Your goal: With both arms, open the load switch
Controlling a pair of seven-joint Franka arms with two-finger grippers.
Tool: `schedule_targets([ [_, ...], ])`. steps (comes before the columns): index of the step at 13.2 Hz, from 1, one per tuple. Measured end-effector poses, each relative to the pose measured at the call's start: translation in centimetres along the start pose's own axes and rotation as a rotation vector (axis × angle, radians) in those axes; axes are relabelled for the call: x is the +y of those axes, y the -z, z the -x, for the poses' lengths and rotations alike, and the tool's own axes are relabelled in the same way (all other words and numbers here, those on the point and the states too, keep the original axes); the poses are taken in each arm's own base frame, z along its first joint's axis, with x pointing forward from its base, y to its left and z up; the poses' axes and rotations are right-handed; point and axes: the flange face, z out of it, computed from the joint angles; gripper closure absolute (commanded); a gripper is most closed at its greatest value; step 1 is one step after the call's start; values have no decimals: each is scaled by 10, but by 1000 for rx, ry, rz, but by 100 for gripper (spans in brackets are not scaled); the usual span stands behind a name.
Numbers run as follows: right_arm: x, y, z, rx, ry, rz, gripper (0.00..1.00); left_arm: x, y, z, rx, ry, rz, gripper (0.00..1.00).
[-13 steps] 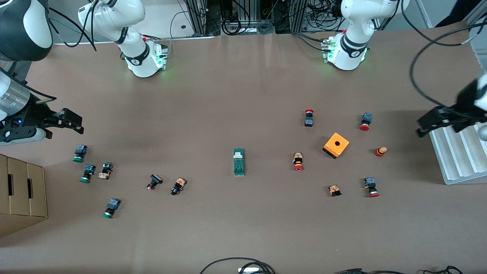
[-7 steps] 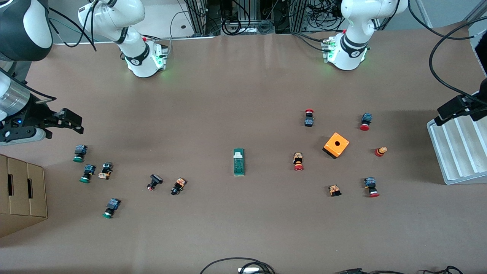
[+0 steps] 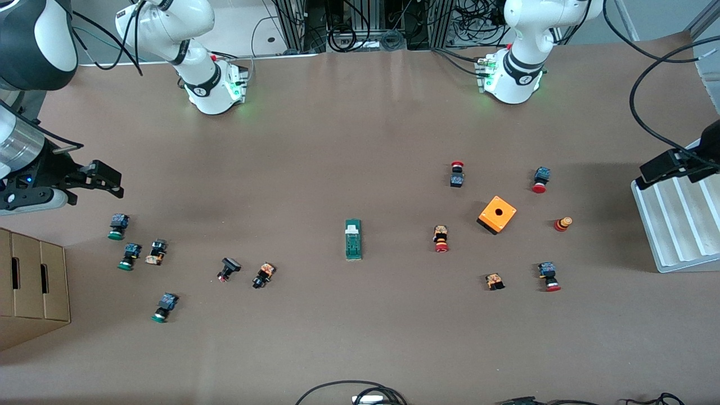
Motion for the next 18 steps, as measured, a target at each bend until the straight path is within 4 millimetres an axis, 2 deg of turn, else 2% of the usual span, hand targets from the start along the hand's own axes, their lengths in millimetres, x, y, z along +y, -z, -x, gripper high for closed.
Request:
schedule_targets([
  [8,0,0,0,0,0,0,0,-26,-1,7,-59,45,-12,0],
  [18,0,0,0,0,-1,0,0,-20,-12,9,-24,35,-8,0],
])
